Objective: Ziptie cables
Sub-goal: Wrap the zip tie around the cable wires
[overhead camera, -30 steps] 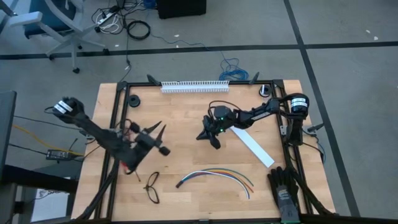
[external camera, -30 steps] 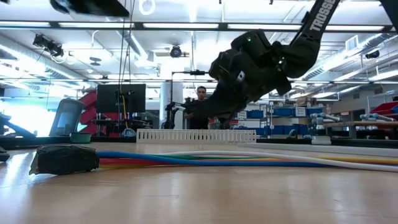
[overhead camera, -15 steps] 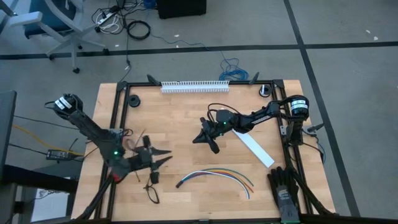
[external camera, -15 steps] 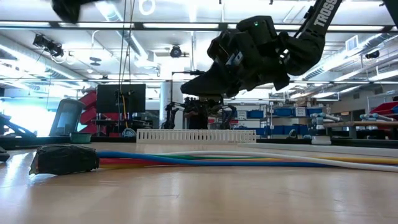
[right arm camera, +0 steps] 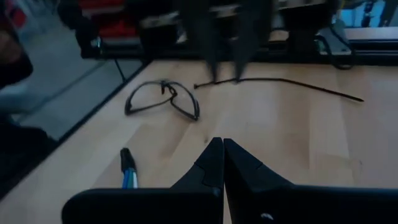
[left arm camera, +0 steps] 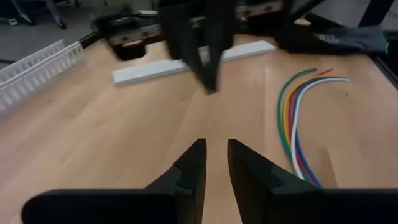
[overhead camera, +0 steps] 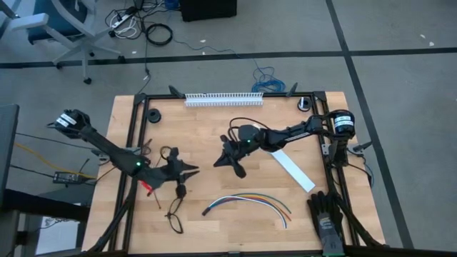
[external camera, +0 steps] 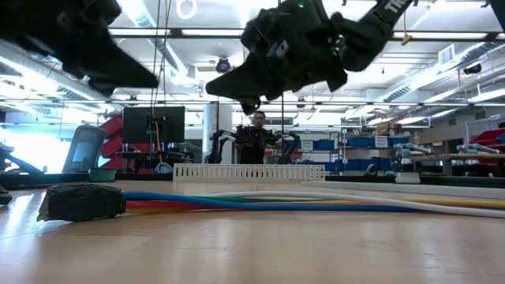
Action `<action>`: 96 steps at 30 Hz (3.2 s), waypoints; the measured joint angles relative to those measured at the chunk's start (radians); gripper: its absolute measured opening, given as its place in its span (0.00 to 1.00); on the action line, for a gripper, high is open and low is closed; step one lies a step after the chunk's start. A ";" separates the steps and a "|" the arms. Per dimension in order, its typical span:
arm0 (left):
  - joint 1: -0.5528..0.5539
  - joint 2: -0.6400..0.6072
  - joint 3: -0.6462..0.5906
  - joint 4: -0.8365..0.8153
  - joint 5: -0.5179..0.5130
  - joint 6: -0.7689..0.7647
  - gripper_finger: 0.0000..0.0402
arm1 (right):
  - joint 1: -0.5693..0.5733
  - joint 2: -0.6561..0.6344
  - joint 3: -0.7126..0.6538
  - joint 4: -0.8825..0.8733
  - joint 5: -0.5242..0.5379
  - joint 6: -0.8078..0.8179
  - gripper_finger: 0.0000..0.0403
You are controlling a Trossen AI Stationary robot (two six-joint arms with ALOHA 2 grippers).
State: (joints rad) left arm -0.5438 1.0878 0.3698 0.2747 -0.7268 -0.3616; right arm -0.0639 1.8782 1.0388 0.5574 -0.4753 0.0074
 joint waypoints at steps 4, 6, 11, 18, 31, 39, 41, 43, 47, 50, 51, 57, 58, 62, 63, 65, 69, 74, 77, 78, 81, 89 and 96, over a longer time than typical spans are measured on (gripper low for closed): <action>0.000 -0.182 -0.116 0.028 0.001 -0.004 0.18 | -0.001 0.000 0.039 -0.026 0.004 -0.063 0.00; 0.001 -0.282 -0.168 0.025 0.033 -0.007 0.18 | -0.003 0.000 0.052 -0.030 0.019 -0.076 0.00; 0.001 -0.470 -0.246 0.016 0.165 -0.009 0.18 | 0.000 0.045 0.137 -0.075 0.039 -0.156 0.00; 0.004 -0.556 -0.251 -0.035 -0.015 0.050 0.18 | 0.033 0.244 0.427 -0.295 0.036 -0.272 0.00; 0.080 -0.559 -0.251 -0.097 -0.107 -0.036 0.18 | 0.114 0.397 0.669 -0.374 0.044 -0.368 0.00; 0.079 -0.530 -0.116 -0.405 0.119 -0.222 0.15 | 0.065 0.364 0.671 -0.674 0.046 -0.368 0.00; 0.079 -0.499 -0.037 -0.541 0.131 -0.261 0.14 | 0.046 0.365 0.665 -0.750 0.049 -0.368 0.00; 0.079 -0.455 0.054 -0.662 0.149 -0.295 0.12 | 0.030 0.364 0.630 -0.759 0.049 -0.368 0.00; 0.079 -0.354 0.230 -0.931 0.226 -0.363 0.10 | 0.005 0.366 0.555 -0.756 0.049 -0.342 0.00; 0.075 -0.270 0.345 -1.093 0.308 -0.406 0.10 | 0.000 0.364 0.484 -0.717 0.038 -0.318 0.00; 0.071 -0.240 0.376 -1.136 0.336 -0.409 0.10 | 0.000 0.361 0.463 -0.699 0.030 -0.315 0.00; 0.050 -0.093 0.483 -1.290 0.472 -0.402 0.10 | 0.003 0.321 0.345 -0.591 0.038 -0.296 0.00; 0.049 -0.074 0.484 -1.294 0.495 -0.389 0.10 | 0.001 0.306 0.324 -0.579 0.043 -0.294 0.00; 0.043 -0.005 0.485 -1.305 0.585 -0.284 0.10 | -0.015 0.238 0.242 -0.533 0.062 -0.272 0.00; 0.043 0.011 0.485 -1.306 0.596 -0.254 0.10 | -0.023 0.215 0.221 -0.532 0.068 -0.269 0.00; 0.044 0.042 0.485 -1.320 0.615 -0.192 0.10 | -0.032 0.172 0.185 -0.516 0.076 -0.262 0.00; 0.036 0.101 0.485 -1.344 0.616 -0.100 0.10 | -0.043 0.087 0.108 -0.506 0.101 -0.252 0.00; 0.009 0.165 0.483 -1.346 0.616 -0.112 0.10 | -0.048 0.000 0.010 -0.503 0.169 -0.252 0.00; -0.028 0.196 0.483 -1.329 0.617 -0.159 0.10 | -0.050 -0.042 -0.051 -0.465 0.202 -0.240 0.00; -0.041 0.198 0.483 -1.328 0.616 -0.185 0.10 | -0.051 -0.056 -0.074 -0.455 0.203 -0.233 0.00; -0.095 0.210 0.483 -1.286 0.596 -0.276 0.10 | -0.051 -0.099 -0.137 -0.387 0.218 -0.197 0.00; -0.269 0.217 0.483 -1.253 0.556 -0.515 0.10 | -0.054 -0.147 -0.238 -0.280 0.225 -0.138 0.00; -0.382 0.287 0.449 -1.191 0.561 -0.544 0.10 | -0.052 -0.146 -0.240 -0.250 0.229 -0.135 0.00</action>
State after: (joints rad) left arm -0.9258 1.3745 0.8187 -0.9163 -0.1657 -0.9057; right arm -0.1162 1.7321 0.7986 0.3077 -0.2467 -0.1280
